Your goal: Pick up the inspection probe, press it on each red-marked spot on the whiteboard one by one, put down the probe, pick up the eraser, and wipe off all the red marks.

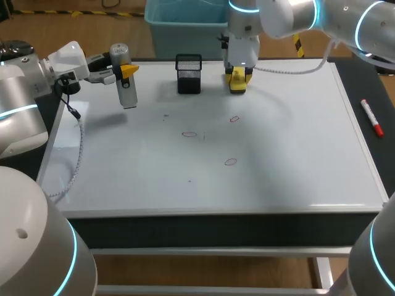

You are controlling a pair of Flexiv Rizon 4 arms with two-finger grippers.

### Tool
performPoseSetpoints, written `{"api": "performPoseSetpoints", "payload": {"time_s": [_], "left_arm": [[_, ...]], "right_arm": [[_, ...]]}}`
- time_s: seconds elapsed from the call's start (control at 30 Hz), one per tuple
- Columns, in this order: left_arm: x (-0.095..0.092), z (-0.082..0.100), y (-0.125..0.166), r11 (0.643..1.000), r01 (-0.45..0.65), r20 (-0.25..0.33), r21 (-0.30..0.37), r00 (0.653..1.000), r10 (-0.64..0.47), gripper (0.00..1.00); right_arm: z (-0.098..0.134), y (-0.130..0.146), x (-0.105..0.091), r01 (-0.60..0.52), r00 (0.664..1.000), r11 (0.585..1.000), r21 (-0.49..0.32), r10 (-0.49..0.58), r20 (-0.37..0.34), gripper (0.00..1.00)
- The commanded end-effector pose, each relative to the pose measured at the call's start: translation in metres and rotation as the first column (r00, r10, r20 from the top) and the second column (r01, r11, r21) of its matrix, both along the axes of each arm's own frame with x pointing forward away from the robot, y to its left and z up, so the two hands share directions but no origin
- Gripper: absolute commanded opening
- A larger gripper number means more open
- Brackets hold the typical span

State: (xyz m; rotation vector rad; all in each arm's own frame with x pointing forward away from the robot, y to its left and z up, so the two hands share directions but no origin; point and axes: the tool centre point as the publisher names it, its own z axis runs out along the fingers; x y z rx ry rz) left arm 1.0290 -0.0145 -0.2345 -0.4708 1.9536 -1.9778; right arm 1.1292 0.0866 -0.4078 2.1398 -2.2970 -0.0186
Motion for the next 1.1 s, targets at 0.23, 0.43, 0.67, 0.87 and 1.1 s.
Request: {"api": "performPoseSetpoints", "payload": {"time_s": [0.23, 0.43, 0.67, 0.87, 1.1], "left_arm": [[0.0, 0.001, 0.0, 1.0, -0.001, 0.002, -0.001, 1.0, 0.001, 0.0], [0.0, 0.001, 0.0, 1.0, -0.001, 0.002, -0.001, 1.0, 0.001, 0.0], [0.0, 0.001, 0.0, 1.0, -0.001, 0.002, -0.001, 1.0, 0.001, 0.0], [0.0, 0.001, 0.0, 1.0, -0.001, 0.002, -0.001, 1.0, 0.001, 0.0], [0.0, 0.001, 0.0, 1.0, -0.001, 0.002, -0.001, 1.0, 0.001, 0.0]], "right_arm": [[0.031, -0.058, -0.002, 0.117, 0.993, 0.993, 0.01, -0.117, 0.023, 0.0], [0.036, -0.103, 0.001, 0.233, 0.972, 0.972, 0.021, -0.234, 0.014, 0.0], [0.035, -0.149, -0.003, 0.338, 0.941, 0.941, 0.025, -0.338, 0.004, 0.0], [0.027, -0.184, -0.009, 0.411, 0.912, 0.911, 0.022, -0.411, -0.009, 0.0], [0.024, -0.203, -0.016, 0.444, 0.896, 0.895, 0.023, -0.444, -0.019, 0.0]]}}
